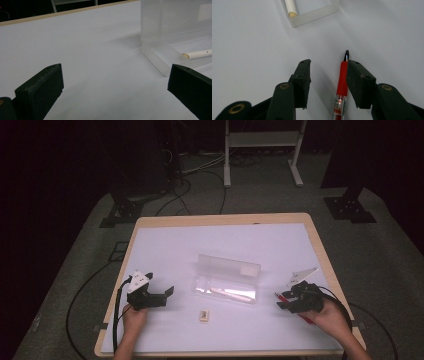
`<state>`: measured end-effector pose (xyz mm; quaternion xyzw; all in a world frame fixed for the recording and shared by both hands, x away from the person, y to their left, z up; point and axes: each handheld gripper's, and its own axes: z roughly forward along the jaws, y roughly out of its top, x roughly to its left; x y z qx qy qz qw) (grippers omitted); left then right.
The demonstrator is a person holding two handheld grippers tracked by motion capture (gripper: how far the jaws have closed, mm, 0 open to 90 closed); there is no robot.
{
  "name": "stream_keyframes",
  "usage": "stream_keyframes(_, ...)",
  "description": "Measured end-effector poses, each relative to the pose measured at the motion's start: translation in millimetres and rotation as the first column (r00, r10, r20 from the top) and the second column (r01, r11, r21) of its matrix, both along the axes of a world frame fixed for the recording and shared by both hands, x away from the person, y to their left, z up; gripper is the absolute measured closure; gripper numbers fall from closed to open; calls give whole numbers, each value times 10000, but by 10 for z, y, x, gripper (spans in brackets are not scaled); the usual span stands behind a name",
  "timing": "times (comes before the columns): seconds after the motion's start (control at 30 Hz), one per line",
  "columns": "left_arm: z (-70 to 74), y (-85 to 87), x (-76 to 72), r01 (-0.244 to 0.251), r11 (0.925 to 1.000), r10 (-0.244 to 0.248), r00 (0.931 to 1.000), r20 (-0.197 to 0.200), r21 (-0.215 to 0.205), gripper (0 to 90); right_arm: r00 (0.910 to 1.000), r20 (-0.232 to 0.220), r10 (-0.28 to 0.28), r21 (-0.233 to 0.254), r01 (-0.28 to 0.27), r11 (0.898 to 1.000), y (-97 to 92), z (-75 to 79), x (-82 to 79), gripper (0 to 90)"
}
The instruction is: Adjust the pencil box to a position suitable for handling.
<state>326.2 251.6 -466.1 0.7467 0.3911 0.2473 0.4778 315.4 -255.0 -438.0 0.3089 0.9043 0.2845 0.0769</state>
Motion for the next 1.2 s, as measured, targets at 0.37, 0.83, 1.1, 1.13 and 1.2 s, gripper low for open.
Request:
stream_keyframes(0.37,-1,1,2,-12,10000,12,10000,-5,-14,0,9994,-151,-308,-58,307,9995,-133,-67,-64,560)
stream_keyframes(0.83,-1,1,2,-13,10000,13,10000,-3,-11,0,9982,-244,-548,-169,544,9984,-228,-106,-129,575)
stream_keyframes(1.1,-3,0,3,-26,10000,26,10000,-3,-31,0,9970,-297,-717,-383,706,9968,-261,-151,-153,611)
stream_keyframes(1.13,-3,-1,3,-28,10000,28,10000,4,-35,0,9968,-301,-738,-388,726,9966,-262,-154,-154,616)
stream_keyframes(1.2,-3,-1,3,-33,10000,33,10000,1,-41,0,9967,-279,-759,-446,746,9962,-261,-160,-155,634)
